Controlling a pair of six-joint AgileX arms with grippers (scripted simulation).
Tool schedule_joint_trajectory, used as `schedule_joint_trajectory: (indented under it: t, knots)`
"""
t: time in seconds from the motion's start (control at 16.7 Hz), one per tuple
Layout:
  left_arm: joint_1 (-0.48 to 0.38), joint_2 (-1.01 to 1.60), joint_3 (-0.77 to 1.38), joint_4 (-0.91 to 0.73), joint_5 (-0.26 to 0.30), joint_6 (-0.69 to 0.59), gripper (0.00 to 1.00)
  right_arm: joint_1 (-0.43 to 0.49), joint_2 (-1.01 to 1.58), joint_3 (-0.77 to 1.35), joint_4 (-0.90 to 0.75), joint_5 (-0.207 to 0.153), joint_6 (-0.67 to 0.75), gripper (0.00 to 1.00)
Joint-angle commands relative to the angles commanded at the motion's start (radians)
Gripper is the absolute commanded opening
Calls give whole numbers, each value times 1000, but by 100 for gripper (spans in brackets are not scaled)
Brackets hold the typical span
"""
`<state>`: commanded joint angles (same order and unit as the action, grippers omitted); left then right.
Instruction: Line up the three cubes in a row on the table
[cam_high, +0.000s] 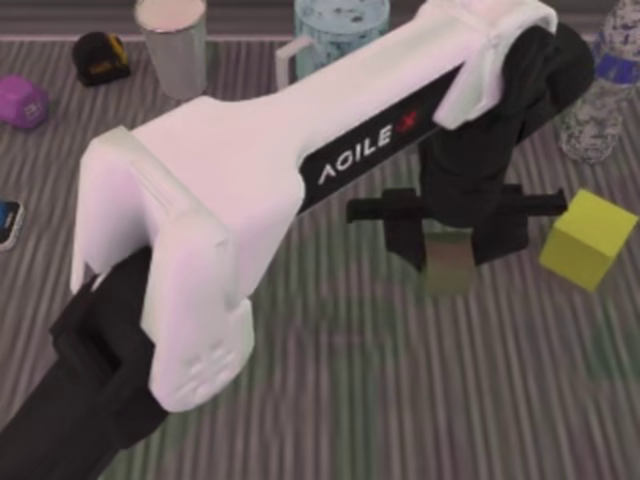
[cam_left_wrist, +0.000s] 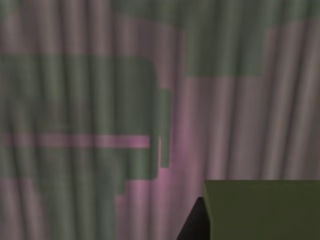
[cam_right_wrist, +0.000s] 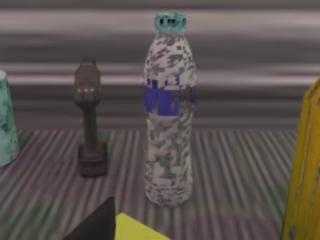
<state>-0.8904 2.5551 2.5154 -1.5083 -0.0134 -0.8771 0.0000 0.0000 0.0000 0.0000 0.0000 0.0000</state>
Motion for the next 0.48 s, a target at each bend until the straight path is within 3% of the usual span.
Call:
schedule_joint_trajectory:
  t: [0.48]
  knots:
    - [6,-15,-77,75,-1,1,0,0,0,0,0,0,0,100]
